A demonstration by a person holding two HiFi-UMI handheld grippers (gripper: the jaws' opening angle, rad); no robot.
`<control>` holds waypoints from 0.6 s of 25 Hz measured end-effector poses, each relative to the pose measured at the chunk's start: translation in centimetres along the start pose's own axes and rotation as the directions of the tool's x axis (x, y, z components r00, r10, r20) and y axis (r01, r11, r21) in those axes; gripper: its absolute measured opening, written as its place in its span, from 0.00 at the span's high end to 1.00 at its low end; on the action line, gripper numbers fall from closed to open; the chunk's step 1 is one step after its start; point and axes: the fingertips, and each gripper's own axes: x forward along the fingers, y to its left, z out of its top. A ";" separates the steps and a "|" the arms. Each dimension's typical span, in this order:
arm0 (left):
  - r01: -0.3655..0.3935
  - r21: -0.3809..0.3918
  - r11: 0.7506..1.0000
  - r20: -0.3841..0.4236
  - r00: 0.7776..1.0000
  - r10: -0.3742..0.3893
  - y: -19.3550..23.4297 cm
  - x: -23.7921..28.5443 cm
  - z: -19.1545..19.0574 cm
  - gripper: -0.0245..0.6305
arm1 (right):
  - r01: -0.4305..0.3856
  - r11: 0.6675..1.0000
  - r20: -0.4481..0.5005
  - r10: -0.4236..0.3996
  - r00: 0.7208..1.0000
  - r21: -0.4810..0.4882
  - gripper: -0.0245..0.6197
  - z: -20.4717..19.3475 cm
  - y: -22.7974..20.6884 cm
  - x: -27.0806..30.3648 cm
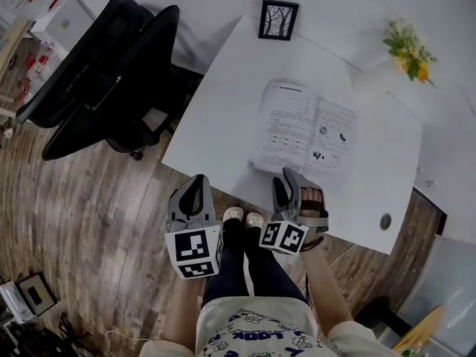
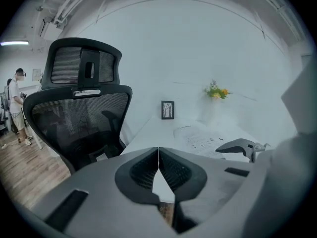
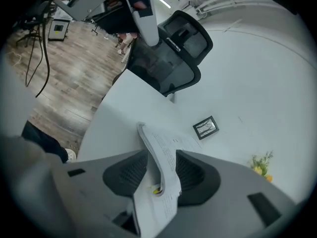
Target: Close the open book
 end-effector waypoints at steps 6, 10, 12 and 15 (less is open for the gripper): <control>-0.025 -0.016 1.000 -0.001 1.000 0.025 1.2 -0.4 -0.2 0.93 | 0.004 0.996 -0.025 -0.006 1.000 -0.093 0.70 0.1 0.6 1.1; -0.036 -0.022 0.999 -0.005 0.999 0.036 1.8 -0.5 -0.5 0.93 | 0.005 0.989 -0.031 -0.010 0.999 -0.146 0.70 0.3 0.9 1.9; -0.042 -0.025 0.999 -0.007 0.999 0.041 2.1 -0.5 -0.6 0.93 | 0.003 0.987 -0.032 -0.009 0.999 -0.163 0.70 0.4 1.0 2.2; -0.049 -0.029 0.998 -0.008 0.999 0.049 2.5 -0.5 -0.6 0.93 | 0.001 0.982 -0.034 -0.008 0.999 -0.189 0.70 0.6 1.3 2.7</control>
